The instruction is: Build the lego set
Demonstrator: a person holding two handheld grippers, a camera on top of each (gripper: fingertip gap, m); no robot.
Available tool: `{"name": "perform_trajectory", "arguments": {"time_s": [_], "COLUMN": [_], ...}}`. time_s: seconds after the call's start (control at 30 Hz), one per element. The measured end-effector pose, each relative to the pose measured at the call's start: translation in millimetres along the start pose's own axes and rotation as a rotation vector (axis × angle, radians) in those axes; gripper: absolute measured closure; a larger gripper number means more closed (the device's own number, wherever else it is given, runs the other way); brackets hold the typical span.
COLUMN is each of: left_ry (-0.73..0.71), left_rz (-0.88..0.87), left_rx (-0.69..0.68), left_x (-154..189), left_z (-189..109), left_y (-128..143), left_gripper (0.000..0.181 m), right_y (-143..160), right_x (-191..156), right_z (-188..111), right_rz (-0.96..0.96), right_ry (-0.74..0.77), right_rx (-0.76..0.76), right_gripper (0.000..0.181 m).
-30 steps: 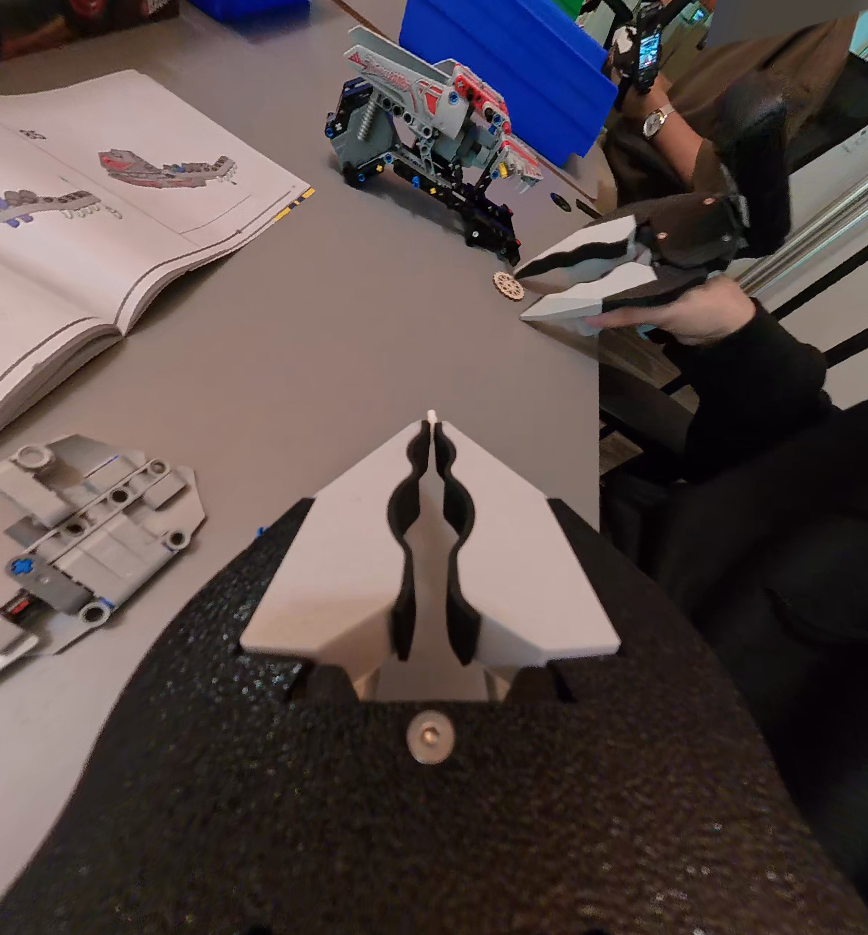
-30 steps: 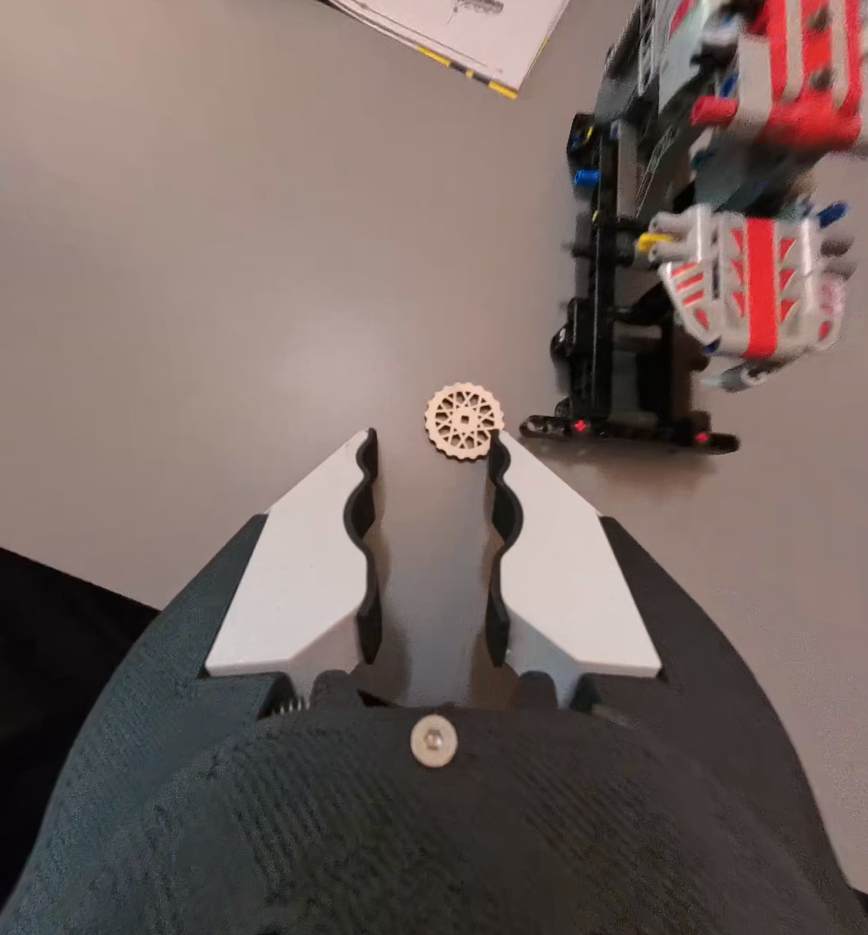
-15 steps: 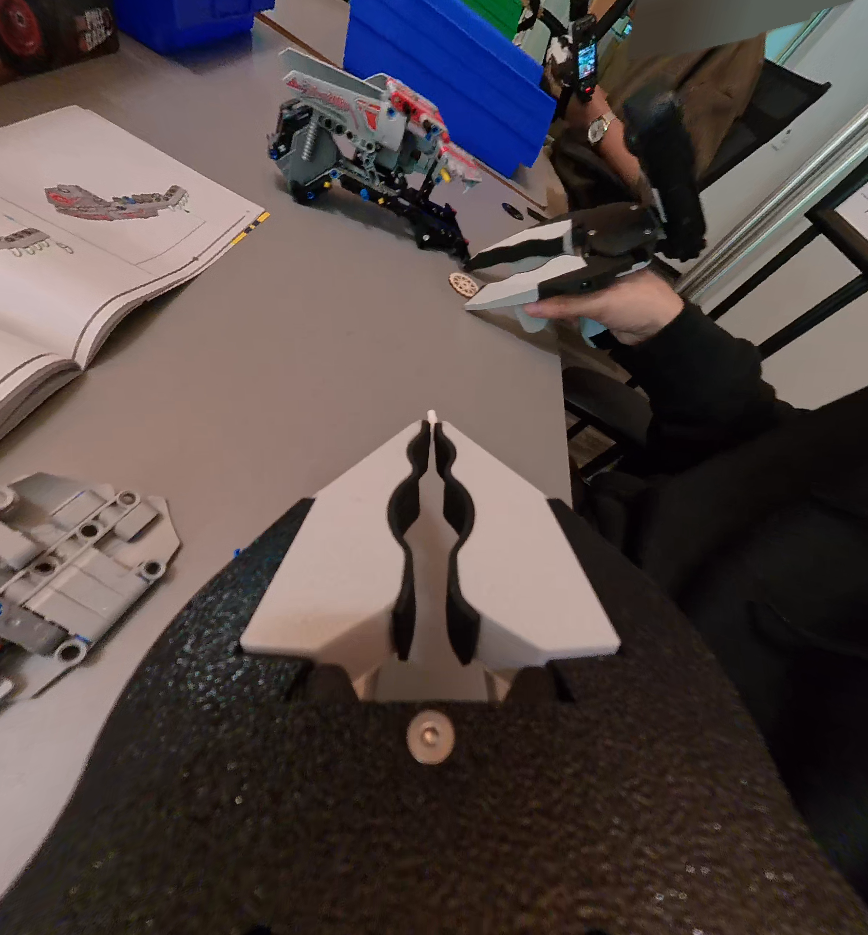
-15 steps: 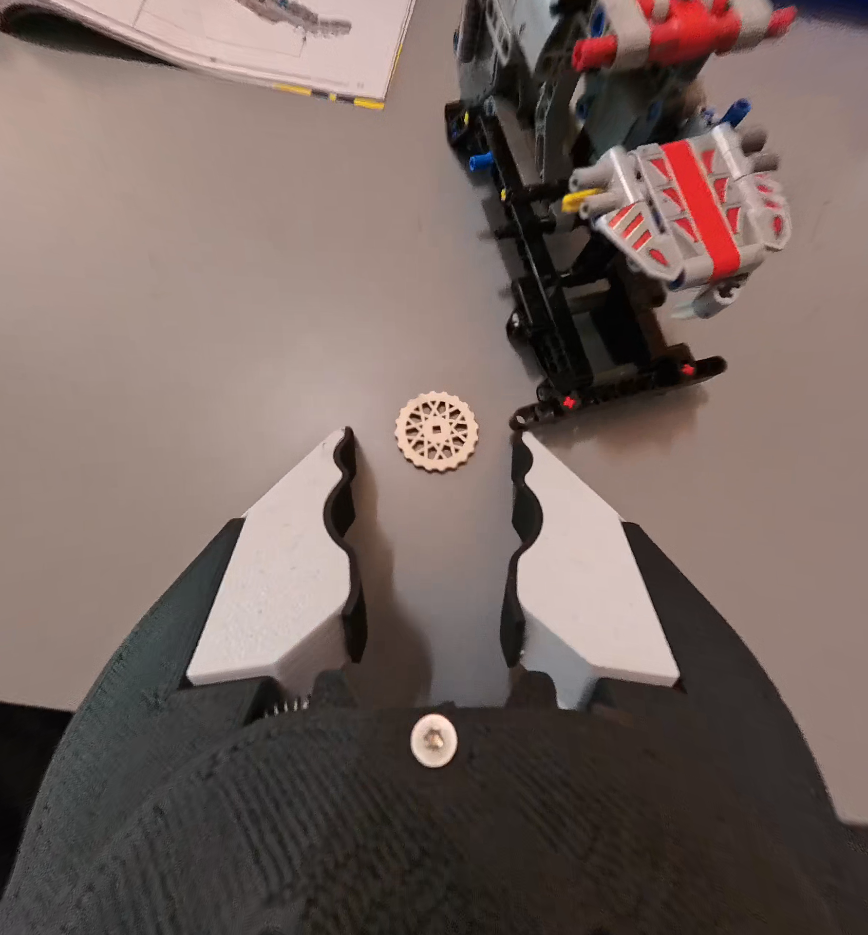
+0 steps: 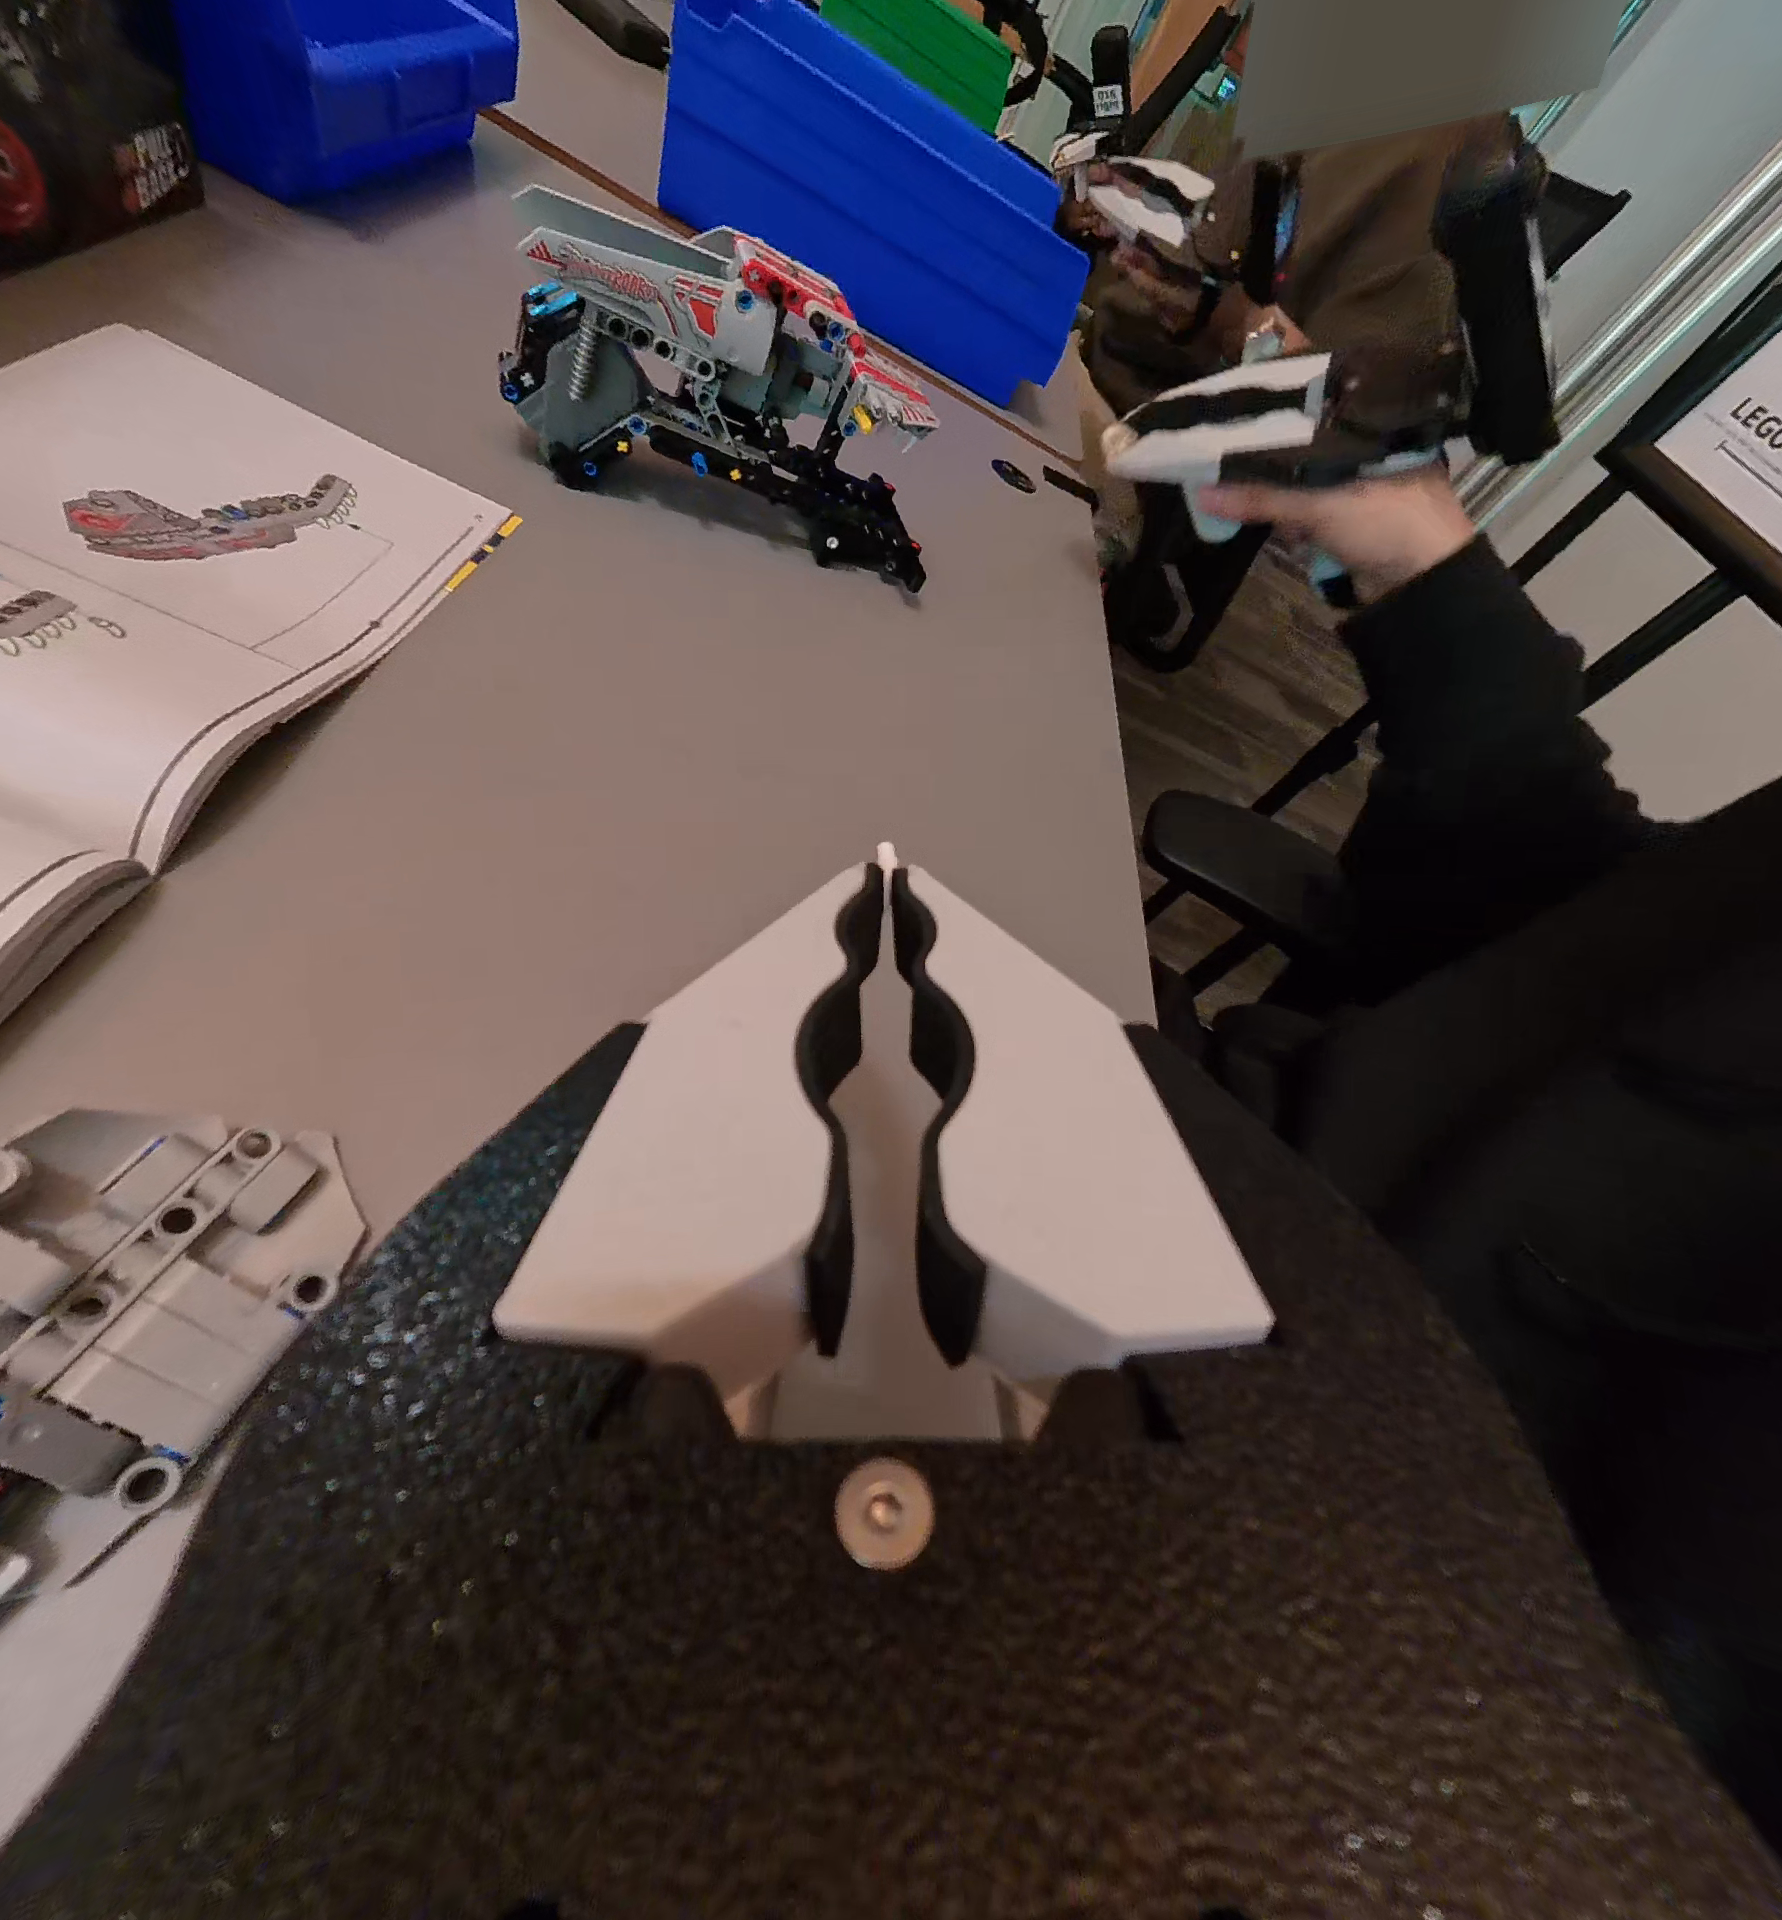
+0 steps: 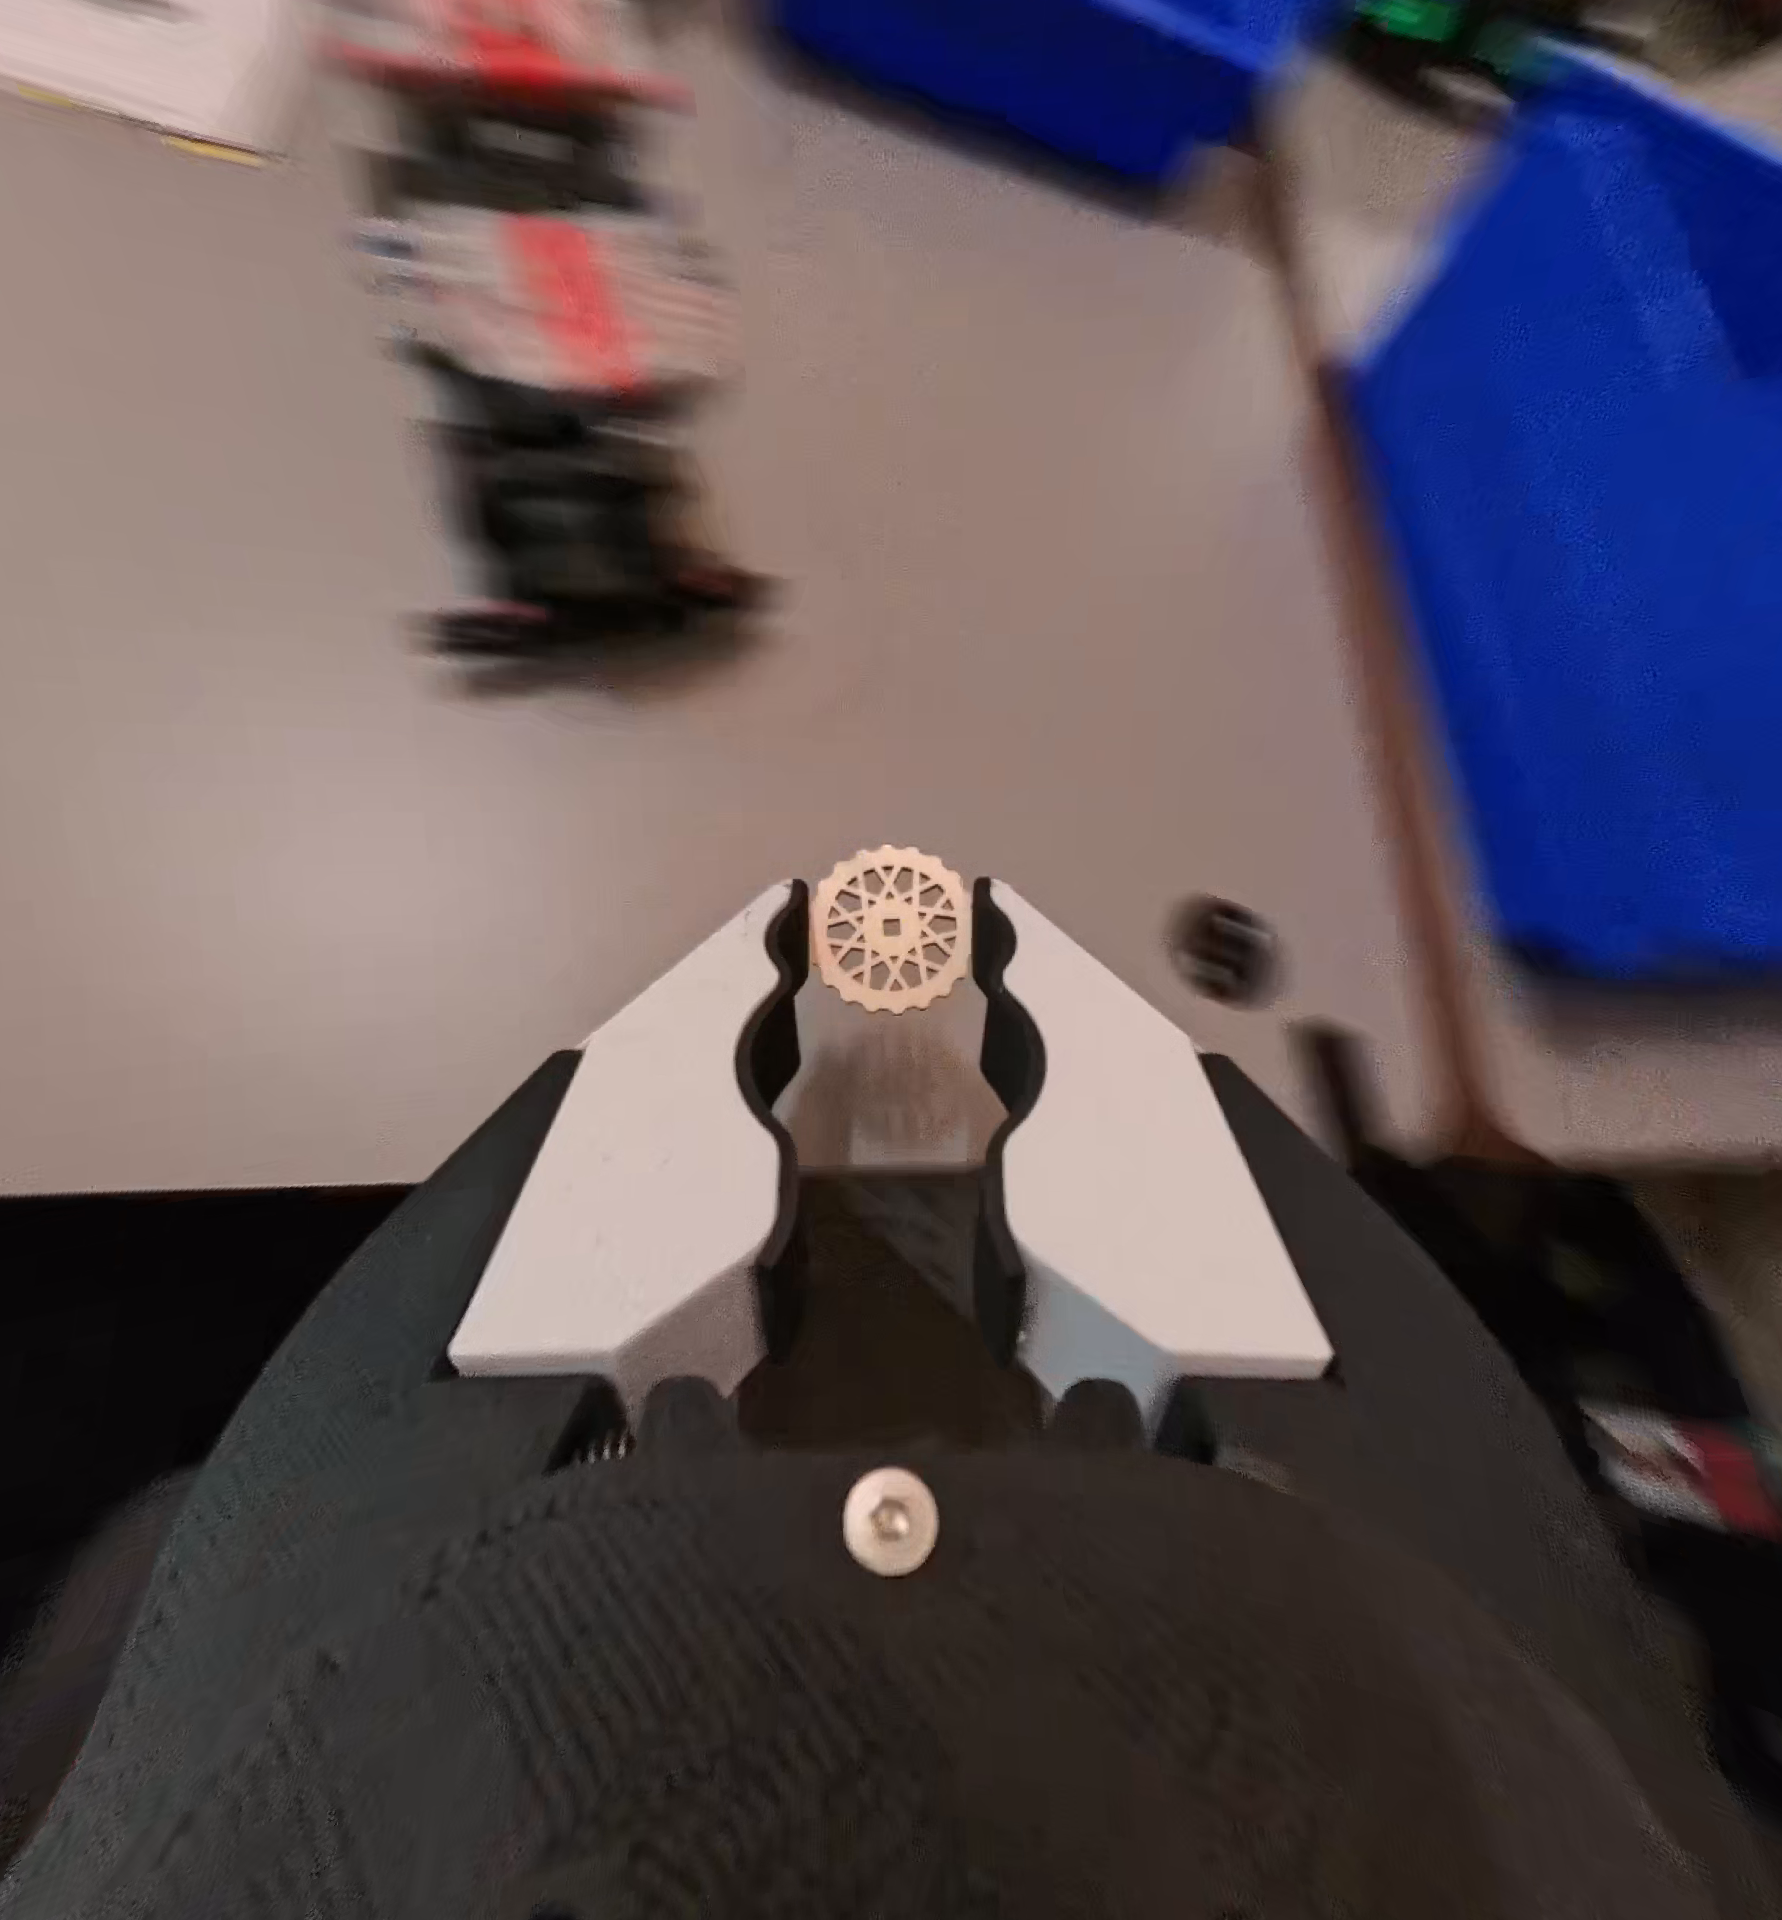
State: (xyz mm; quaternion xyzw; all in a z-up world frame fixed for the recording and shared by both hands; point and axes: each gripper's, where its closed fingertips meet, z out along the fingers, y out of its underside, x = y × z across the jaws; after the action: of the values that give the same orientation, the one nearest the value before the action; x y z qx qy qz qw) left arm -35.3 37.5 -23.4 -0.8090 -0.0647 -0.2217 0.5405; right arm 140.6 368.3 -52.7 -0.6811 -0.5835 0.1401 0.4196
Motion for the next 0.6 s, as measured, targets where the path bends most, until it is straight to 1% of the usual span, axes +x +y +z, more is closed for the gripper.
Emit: {"name": "perform_trajectory", "arguments": {"time_s": [0.03, 0.07, 0.13, 0.17, 0.23, 0.27, 0.33, 0.43, 0.47, 0.53, 0.6], "left_ry": [-0.006, -0.012, -0.026, -0.038, -0.067, -0.081, -0.099, -0.115, -0.12, -0.125, -0.138], "left_rz": [0.003, 0.003, 0.001, 0.004, 0.009, 0.006, -0.008, -0.013, -0.009, -0.003, 0.005], "left_rx": [0.004, 0.008, 0.007, 0.005, 0.003, 0.006, 0.016, 0.01, 0.006, -0.002, -0.001], "left_x": [-1, -2, -5, -7, -12, -15, -19, -22, -23, -23, -25], "left_z": [0, -1, 0, 0, 1, 1, 2, 4, 5, 5, 4], "left_y": [-1, -2, -5, -7, -11, -13, -18, -23, -24, -25, -26], "left_gripper": [0.181, 0.181, 0.181, 0.181, 0.181, 0.181, 0.181, 0.181, 0.181, 0.181, 0.181], "right_y": [10, 21, 50, 66, 90, 97, 114, 109, 110, 115, 106], "right_x": [48, 94, 181, 213, 259, 276, 294, 309, 311, 318, 314], "right_z": [-4, -2, 18, 33, 62, 74, 97, 115, 116, 107, 92], "right_rz": [0.034, 0.078, 0.2, 0.268, 0.367, 0.404, 0.457, 0.496, 0.492, 0.492, 0.462], "right_ry": [0.095, 0.156, 0.232, 0.226, 0.215, 0.223, 0.206, 0.187, 0.178, 0.213, 0.179], "right_rx": [-0.024, -0.044, -0.073, -0.104, -0.142, -0.14, -0.195, -0.149, -0.156, -0.192, -0.127], "right_gripper": [0.151, 0.151, 0.151, 0.151, 0.151, 0.151, 0.151, 0.151, 0.15, 0.116, 0.122]}}
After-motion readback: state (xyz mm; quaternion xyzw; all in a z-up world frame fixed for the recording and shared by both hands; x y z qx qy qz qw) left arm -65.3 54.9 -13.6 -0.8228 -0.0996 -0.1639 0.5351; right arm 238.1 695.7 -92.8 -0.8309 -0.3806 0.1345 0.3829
